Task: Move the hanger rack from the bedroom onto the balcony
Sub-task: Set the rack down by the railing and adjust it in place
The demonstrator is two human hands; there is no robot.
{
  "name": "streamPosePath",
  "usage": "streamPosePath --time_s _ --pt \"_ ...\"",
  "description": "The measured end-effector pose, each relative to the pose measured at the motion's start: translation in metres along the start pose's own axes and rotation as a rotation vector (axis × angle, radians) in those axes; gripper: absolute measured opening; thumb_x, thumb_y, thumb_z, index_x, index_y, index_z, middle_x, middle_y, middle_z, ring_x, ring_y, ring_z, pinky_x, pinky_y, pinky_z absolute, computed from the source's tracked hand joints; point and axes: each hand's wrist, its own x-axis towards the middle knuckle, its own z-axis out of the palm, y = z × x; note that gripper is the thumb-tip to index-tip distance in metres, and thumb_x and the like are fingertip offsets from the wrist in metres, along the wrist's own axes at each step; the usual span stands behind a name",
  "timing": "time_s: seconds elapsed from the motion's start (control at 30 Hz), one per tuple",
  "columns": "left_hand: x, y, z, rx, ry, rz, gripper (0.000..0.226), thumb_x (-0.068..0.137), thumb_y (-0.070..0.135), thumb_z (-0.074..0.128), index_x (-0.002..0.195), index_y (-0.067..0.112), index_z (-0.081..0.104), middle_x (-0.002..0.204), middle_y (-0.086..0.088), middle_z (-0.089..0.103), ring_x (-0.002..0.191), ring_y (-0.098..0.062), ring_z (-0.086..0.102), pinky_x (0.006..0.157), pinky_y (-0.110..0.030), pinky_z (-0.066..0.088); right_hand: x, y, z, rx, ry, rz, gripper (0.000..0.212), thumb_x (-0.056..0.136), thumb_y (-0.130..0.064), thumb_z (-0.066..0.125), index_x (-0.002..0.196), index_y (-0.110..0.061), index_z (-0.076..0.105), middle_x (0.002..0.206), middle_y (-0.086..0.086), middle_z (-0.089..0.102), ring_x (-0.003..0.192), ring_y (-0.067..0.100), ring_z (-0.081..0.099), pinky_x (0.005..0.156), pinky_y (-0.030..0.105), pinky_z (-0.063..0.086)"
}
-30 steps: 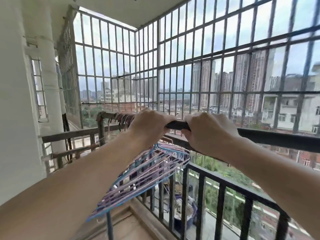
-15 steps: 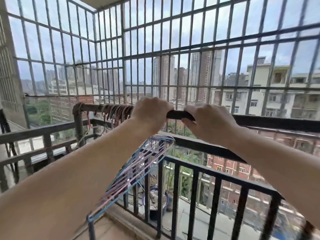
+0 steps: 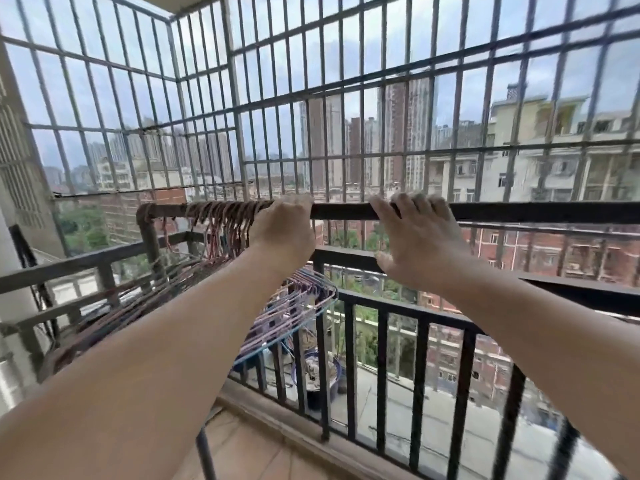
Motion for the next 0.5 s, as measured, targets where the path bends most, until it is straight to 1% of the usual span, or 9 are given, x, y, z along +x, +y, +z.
streamPosePath --time_s 0.1,0.2,0.3,0.37,0.43,0.5 --pt "0.001 -0.008 0.005 -0.019 -0.054 -0.022 0.057 0.092 0.019 0.052 0.146 0.015 0.033 0.144 -0.01 0.044 0.128 -0.028 0.045 0.1 -0.042 0.041 0.004 -0.011 0.001 -0.029 -0.024 0.029 0.094 0.074 -0.046 0.064 0.145 -0.023 0.007 0.133 0.009 0.034 0.127 0.031 0.028 0.112 0.047 0.018" --pt "0.002 -0.012 0.014 -0.056 -0.093 -0.031 0.072 0.086 0.011 0.054 0.15 0.018 0.02 0.155 -0.007 0.028 0.142 -0.025 0.025 0.114 -0.044 0.027 0.006 -0.014 0.005 -0.041 -0.055 0.082 0.097 0.074 -0.047 0.064 0.145 -0.024 0.002 0.138 0.009 0.028 0.131 0.032 0.023 0.115 0.048 0.011" --pt "-0.001 -0.013 0.019 -0.097 -0.156 -0.033 0.083 0.084 0.009 0.051 0.151 0.022 0.005 0.158 -0.006 0.011 0.146 -0.024 0.003 0.118 -0.046 0.011 0.01 -0.019 0.006 -0.051 -0.06 0.12 0.098 0.073 -0.047 0.064 0.145 -0.025 0.001 0.14 0.009 0.025 0.133 0.032 0.02 0.115 0.05 0.008" --pt "-0.004 -0.015 0.019 -0.116 -0.218 -0.015 0.089 0.084 0.008 0.047 0.151 0.022 -0.009 0.16 -0.003 -0.009 0.145 -0.022 -0.014 0.119 -0.046 0.001 0.01 -0.024 0.004 -0.062 -0.082 0.146 0.102 0.071 -0.05 0.067 0.144 -0.025 0.0 0.141 0.009 0.023 0.134 0.032 0.018 0.116 0.049 0.006" --pt "-0.007 -0.019 0.018 -0.124 -0.277 0.013 0.093 0.086 0.011 0.047 0.148 0.022 -0.021 0.158 -0.003 -0.022 0.142 -0.021 -0.024 0.118 -0.046 -0.004 0.009 -0.028 0.001 -0.062 -0.105 0.174 0.103 0.071 -0.051 0.067 0.144 -0.026 -0.002 0.141 0.009 0.021 0.135 0.032 0.015 0.116 0.049 0.002" --pt "-0.009 -0.022 0.016 -0.185 -0.303 0.019 0.093 0.088 0.015 0.048 0.148 0.023 -0.022 0.157 -0.002 -0.024 0.141 -0.019 -0.026 0.118 -0.046 -0.004 0.008 -0.031 -0.002 -0.024 -0.095 0.201 0.1 0.073 -0.046 0.067 0.143 -0.028 -0.003 0.141 0.009 0.02 0.136 0.031 0.013 0.117 0.049 0.001"
